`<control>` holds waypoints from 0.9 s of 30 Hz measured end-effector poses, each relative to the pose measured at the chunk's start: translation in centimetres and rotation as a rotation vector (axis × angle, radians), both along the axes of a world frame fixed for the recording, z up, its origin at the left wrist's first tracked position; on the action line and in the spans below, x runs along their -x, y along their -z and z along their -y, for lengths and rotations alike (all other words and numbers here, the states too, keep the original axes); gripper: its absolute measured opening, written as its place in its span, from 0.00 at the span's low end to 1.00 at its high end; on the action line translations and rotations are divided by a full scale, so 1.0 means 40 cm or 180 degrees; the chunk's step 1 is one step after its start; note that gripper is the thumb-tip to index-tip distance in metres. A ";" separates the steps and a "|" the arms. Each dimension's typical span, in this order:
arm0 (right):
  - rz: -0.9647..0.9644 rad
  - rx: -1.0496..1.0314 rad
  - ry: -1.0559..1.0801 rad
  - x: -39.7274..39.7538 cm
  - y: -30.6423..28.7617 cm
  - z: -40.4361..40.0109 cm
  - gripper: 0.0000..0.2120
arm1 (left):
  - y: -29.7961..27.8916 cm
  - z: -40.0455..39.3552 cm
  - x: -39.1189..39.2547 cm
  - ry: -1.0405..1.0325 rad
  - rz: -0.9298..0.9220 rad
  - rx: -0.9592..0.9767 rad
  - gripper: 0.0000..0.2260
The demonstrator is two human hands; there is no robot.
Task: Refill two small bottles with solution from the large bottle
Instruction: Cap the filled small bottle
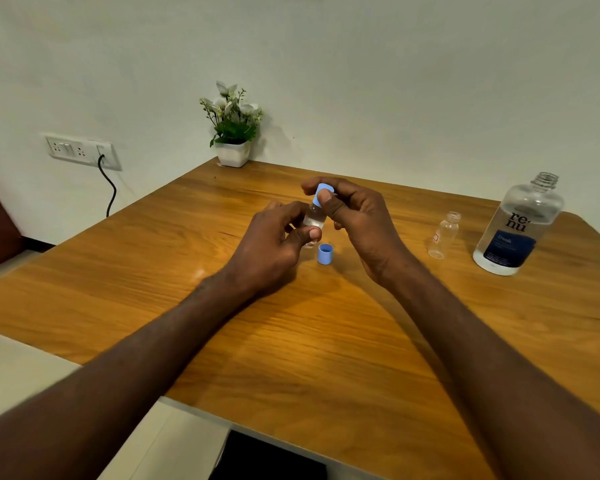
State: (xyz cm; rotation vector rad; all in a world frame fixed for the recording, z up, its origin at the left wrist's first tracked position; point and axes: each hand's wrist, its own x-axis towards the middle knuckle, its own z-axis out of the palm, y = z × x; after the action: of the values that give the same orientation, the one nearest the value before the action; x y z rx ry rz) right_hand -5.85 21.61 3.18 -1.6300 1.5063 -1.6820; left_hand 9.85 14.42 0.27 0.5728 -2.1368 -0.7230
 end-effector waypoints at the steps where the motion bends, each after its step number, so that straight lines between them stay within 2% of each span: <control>1: -0.0016 -0.0003 0.0011 0.001 0.001 -0.001 0.09 | 0.000 0.000 -0.001 -0.0010 -0.0037 0.0001 0.08; 6: 0.0060 0.0057 0.0230 -0.016 -0.004 0.004 0.11 | -0.002 -0.001 0.000 -0.0257 -0.0286 0.0108 0.06; 8: 0.0113 0.0076 0.0353 -0.027 -0.003 0.009 0.11 | -0.001 -0.002 0.000 -0.0354 -0.0329 0.0135 0.08; 14: 0.0143 0.0106 0.0835 -0.055 0.004 0.022 0.12 | 0.003 0.004 0.002 -0.0495 -0.0105 0.0180 0.10; 21: -0.0029 0.0049 0.0622 -0.036 0.018 0.018 0.12 | 0.001 0.012 0.009 -0.0430 -0.0035 -0.0158 0.14; 27: -0.0185 -0.0214 0.0522 -0.023 0.031 0.019 0.13 | 0.009 0.020 0.015 -0.0618 0.0122 -0.0286 0.11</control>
State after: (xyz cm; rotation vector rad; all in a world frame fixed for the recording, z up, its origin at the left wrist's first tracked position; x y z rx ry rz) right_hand -4.95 20.84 1.92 -1.5710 1.7481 -1.6593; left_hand 9.24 13.60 -0.09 0.8356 -2.0564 -0.7066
